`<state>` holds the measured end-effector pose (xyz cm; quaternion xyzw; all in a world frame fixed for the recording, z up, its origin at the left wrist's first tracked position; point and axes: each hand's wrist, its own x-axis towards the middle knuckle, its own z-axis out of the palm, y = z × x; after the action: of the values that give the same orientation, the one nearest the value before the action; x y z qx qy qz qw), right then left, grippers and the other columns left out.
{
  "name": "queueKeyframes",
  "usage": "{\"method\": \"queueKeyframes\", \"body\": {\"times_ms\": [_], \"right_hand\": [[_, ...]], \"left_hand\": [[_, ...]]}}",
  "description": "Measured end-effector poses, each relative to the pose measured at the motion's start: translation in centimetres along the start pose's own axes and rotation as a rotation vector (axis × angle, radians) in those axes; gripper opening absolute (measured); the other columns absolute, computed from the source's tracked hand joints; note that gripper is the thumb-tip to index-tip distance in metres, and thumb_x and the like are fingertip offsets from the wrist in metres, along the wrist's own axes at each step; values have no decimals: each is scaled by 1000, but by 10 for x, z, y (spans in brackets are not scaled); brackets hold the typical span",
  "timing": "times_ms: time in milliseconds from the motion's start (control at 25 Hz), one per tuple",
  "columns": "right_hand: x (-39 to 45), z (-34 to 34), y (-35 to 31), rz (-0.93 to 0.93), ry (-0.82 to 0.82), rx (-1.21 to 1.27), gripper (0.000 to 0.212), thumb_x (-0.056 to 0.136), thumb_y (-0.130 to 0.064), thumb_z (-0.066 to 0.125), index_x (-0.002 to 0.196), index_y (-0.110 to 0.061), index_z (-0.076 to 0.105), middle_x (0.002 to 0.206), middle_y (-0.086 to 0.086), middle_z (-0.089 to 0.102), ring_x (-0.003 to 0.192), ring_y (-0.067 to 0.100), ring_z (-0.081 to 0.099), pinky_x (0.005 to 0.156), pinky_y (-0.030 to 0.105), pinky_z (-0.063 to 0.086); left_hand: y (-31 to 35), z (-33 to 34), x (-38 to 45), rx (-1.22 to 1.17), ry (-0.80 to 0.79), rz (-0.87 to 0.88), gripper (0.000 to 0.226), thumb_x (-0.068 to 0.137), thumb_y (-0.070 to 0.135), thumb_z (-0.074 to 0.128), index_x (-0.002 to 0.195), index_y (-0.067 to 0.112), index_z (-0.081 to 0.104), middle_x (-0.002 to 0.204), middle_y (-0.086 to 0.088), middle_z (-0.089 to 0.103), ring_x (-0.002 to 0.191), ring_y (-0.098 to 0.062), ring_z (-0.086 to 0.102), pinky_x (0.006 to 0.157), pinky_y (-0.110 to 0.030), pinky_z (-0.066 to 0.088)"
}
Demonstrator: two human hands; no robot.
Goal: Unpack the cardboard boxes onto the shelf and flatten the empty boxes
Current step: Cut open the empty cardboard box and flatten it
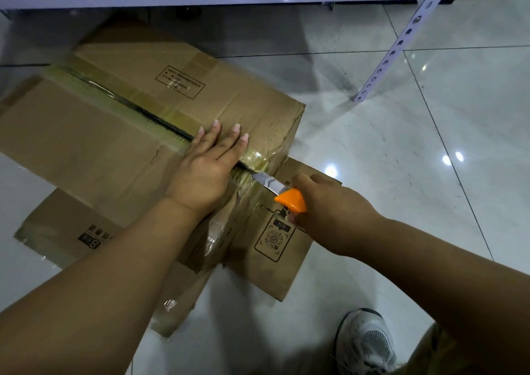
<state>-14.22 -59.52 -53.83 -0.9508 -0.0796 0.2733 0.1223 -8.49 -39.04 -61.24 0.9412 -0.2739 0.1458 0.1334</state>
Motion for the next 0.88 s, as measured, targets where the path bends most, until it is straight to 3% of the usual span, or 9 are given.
{"method": "queueKeyframes", "body": {"times_ms": [280,720,880], "right_hand": [[6,3,-5,22,55,9,43,91,-44,60,124,-23,40,122,4,52,103,27,55,81,38,49],[1,-1,-2,62,75,5,47,94,-42,56,132,-23,36,127,5,50,105,27,55,77,34,46],[0,-2,3,38,77,-37,43,96,-39,53,133,-24,39,126,3,50,110,27,51,81,36,45]], "left_hand": [[1,0,0,24,-28,-7,50,79,5,36,121,-3,62,123,-24,60,113,-55,52,96,-62,30],[1,-1,3,-31,-105,-37,51,80,6,37,125,-2,58,128,-23,57,120,-51,49,102,-58,28],[-1,-9,4,-167,-197,-144,42,90,2,49,133,1,51,142,-15,46,136,-41,33,114,-45,16]]}}
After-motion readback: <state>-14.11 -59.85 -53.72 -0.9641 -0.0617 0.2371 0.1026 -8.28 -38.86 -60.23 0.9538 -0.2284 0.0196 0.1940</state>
